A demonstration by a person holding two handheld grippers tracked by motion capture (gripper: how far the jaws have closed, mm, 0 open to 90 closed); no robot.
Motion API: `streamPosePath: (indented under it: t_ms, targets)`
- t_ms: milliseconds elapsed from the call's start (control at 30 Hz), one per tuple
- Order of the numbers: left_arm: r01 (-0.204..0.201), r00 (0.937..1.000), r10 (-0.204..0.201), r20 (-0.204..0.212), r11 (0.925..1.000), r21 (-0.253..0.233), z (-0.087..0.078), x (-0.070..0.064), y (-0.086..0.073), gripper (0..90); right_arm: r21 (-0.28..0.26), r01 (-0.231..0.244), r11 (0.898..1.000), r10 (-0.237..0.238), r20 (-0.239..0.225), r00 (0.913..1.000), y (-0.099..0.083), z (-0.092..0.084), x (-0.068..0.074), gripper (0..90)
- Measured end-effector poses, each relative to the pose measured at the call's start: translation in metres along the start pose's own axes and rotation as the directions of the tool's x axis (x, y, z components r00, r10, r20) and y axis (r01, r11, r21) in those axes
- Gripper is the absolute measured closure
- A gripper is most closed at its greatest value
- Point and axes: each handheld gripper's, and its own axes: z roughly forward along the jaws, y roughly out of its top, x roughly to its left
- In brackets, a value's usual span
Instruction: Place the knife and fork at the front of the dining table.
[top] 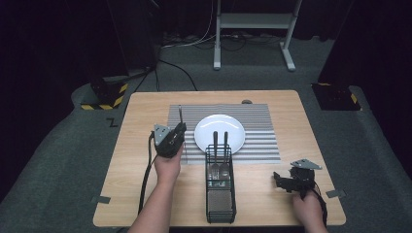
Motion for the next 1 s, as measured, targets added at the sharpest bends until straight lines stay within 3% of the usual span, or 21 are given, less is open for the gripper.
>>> streamPosePath:
  t_ms: [533,1000]
  targets:
    - [-0.017,0.9994,0.019,-0.030,0.9989,0.043,0.024,-0.003,0.001,81.6,0.000,0.000,1.000,0.000,-0.002,1.0000,0.000,0.000,0.000,10.1]
    - [0.063,0.9973,-0.061,-0.041,0.9966,0.052,0.045,0.010,-0.004,81.5,0.000,-0.001,1.000,0.001,-0.002,1.0000,0.000,0.000,0.000,10.1]
